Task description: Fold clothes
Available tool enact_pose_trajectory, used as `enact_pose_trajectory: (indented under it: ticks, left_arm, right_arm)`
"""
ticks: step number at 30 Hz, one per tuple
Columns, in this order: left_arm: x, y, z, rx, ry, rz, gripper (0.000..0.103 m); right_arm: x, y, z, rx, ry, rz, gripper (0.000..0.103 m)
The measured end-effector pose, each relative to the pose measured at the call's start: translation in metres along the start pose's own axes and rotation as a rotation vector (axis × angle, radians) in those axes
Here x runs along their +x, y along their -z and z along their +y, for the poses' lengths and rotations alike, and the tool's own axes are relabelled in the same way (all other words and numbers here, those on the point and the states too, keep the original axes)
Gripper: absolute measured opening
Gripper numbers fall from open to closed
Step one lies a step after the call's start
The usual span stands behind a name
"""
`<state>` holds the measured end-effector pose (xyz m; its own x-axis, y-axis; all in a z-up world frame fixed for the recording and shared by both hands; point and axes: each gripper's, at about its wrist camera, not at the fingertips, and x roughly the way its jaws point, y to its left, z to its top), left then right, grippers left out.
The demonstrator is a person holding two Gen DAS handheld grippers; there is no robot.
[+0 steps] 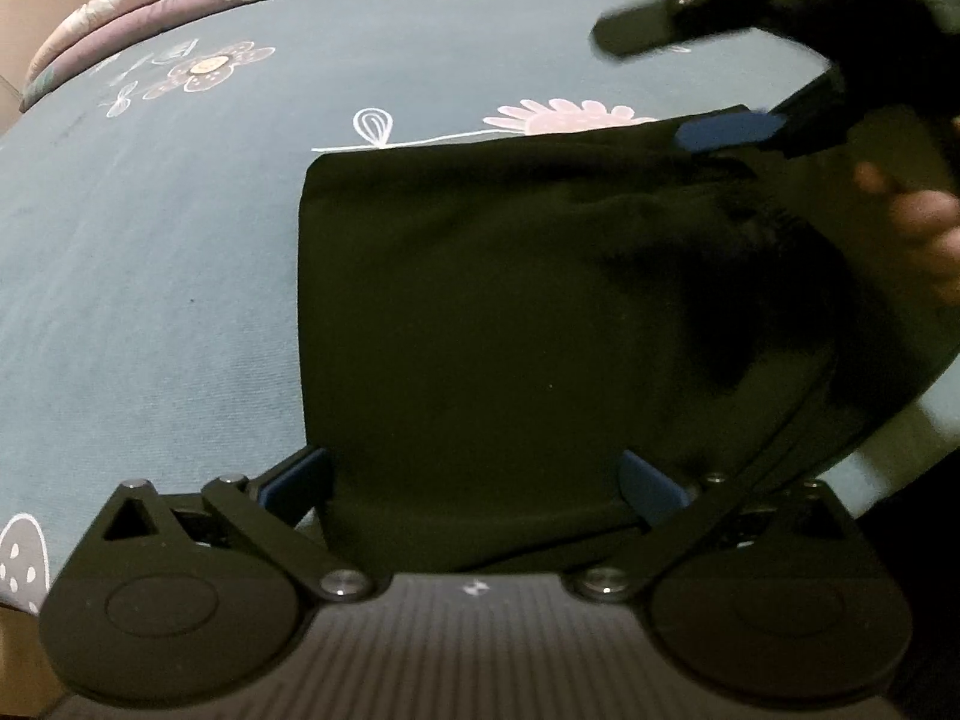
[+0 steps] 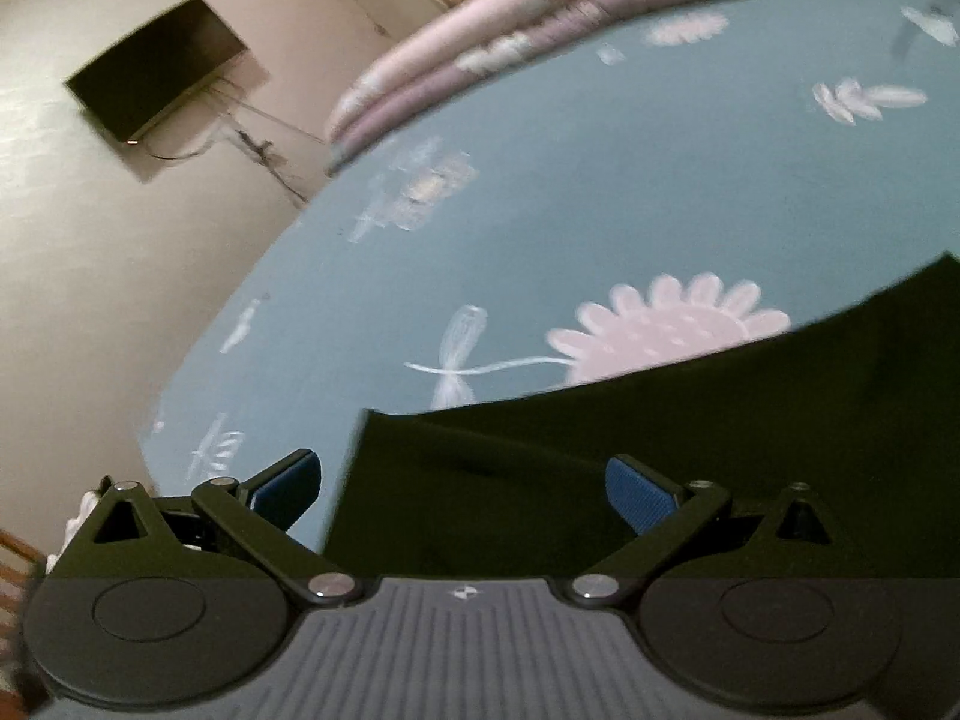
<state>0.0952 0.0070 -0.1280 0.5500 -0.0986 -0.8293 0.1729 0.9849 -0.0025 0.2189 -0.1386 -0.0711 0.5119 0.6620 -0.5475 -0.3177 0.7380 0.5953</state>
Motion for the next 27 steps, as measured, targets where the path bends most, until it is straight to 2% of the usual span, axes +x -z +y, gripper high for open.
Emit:
enact_pose_trajectory:
  ticks: [3, 5, 7, 9, 13, 18, 20, 23, 27]
  left_arm:
    - [-0.001, 0.001, -0.001, 0.000, -0.001, -0.001, 0.102]
    - [-0.002, 0.002, -0.001, 0.000, -0.002, -0.001, 0.102]
    - [-0.003, 0.003, -0.002, 0.000, -0.003, -0.002, 0.102]
    - [-0.004, 0.003, -0.002, 0.000, -0.004, -0.003, 0.102]
    - [-0.004, 0.004, -0.003, -0.001, -0.002, -0.005, 0.102]
    - [-0.003, 0.004, -0.003, -0.004, -0.005, -0.003, 0.102]
    - [-0.004, 0.003, -0.003, -0.005, -0.004, -0.003, 0.102]
    - [-0.004, 0.002, -0.004, -0.007, -0.006, 0.002, 0.102]
    - [-0.011, -0.008, -0.006, -0.002, -0.019, 0.020, 0.102]
  right_arm:
    - [-0.002, 0.012, 0.011, 0.014, -0.065, 0.051, 0.103]
    - [0.002, 0.020, 0.012, 0.010, -0.051, 0.091, 0.103]
    - [0.007, 0.027, 0.005, 0.019, -0.002, 0.122, 0.103]
    - [0.007, 0.031, -0.010, 0.059, 0.035, 0.130, 0.103]
    - [-0.012, 0.029, -0.019, 0.154, -0.013, 0.084, 0.103]
    - [-0.031, 0.043, -0.003, 0.159, -0.080, 0.085, 0.103]
    - [-0.033, 0.054, -0.002, 0.163, -0.074, 0.122, 0.103]
    - [-0.029, 0.066, -0.009, 0.183, -0.018, 0.170, 0.103]
    - [-0.036, 0.048, 0.001, 0.153, -0.018, 0.140, 0.103]
